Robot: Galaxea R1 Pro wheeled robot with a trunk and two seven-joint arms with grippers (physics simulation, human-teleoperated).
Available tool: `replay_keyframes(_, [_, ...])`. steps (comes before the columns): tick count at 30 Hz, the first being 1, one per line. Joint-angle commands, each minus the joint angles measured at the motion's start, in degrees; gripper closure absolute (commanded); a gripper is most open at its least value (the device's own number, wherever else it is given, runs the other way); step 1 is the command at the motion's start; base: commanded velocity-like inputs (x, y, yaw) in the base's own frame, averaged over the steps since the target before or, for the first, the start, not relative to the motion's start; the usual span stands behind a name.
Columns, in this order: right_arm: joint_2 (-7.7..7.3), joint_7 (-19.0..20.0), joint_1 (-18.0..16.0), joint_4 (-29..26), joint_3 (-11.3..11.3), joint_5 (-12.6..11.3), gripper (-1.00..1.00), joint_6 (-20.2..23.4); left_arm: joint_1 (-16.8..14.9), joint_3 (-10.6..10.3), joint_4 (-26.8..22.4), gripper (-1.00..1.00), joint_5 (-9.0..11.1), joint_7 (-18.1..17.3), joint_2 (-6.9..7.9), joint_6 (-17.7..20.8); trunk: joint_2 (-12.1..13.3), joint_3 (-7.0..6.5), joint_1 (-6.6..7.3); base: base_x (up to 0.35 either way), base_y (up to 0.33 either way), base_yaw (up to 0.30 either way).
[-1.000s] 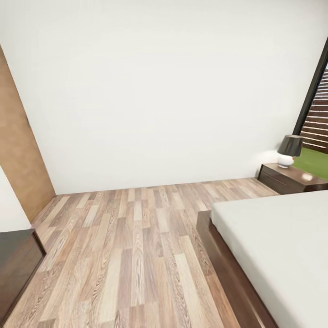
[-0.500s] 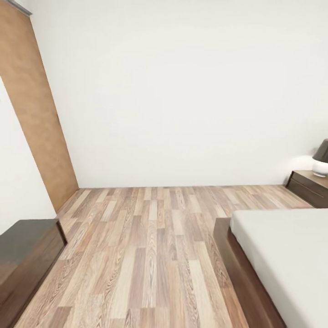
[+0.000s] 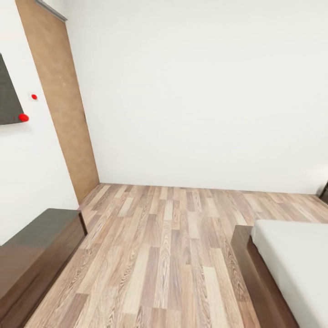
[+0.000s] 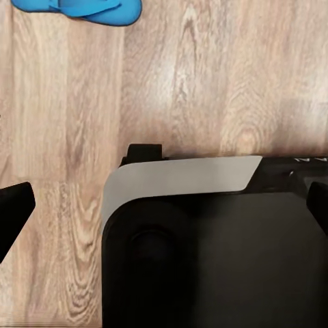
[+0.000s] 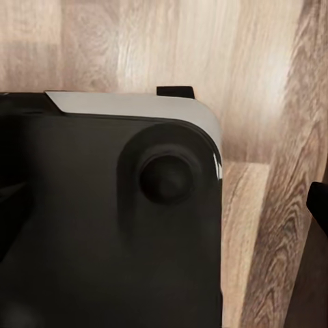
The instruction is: In the bedroom, move the book from the bed onto either nightstand, and place the two sandals side by side next to the bed.
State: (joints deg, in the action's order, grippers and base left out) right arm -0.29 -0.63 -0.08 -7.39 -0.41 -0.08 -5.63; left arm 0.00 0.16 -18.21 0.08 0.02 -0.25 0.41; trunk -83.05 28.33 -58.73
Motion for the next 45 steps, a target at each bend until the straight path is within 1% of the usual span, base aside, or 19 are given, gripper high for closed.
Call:
replay_keyframes(1, [0.01, -0.1, 0.0, 0.0, 0.0, 0.0, -1.00, -0.2, 0.0, 0.0, -0.1, -1.00, 0.0, 0.0, -0.01, 0.0, 0.0, 0.07, 0.00, 0.001, -0.001, 0.283])
replay_keyframes(17, [0.03, -0.1, 0.0, 0.0, 0.0, 0.0, -1.00, -0.2, 0.0, 0.0, -0.1, -1.00, 0.0, 0.0, -0.01, 0.1, 0.0, 0.39, 0.00, 0.004, -0.005, 0.283])
replay_keyframes(41, [0.05, -0.1, 0.0, 0.0, 0.0, 0.0, -1.00, -0.2, 0.0, -0.1, -0.1, -1.00, 0.0, 0.0, -0.01, 0.1, 0.0, 0.88, 0.00, 0.200, -0.184, 0.283])
replay_keyframes(45, [0.08, 0.0, 0.0, 0.1, 0.0, 0.0, -1.00, -0.2, 0.0, -0.1, -0.1, -1.00, 0.0, 0.0, -0.01, 0.1, 0.0, 0.96, 0.00, 0.094, -0.088, 0.283])
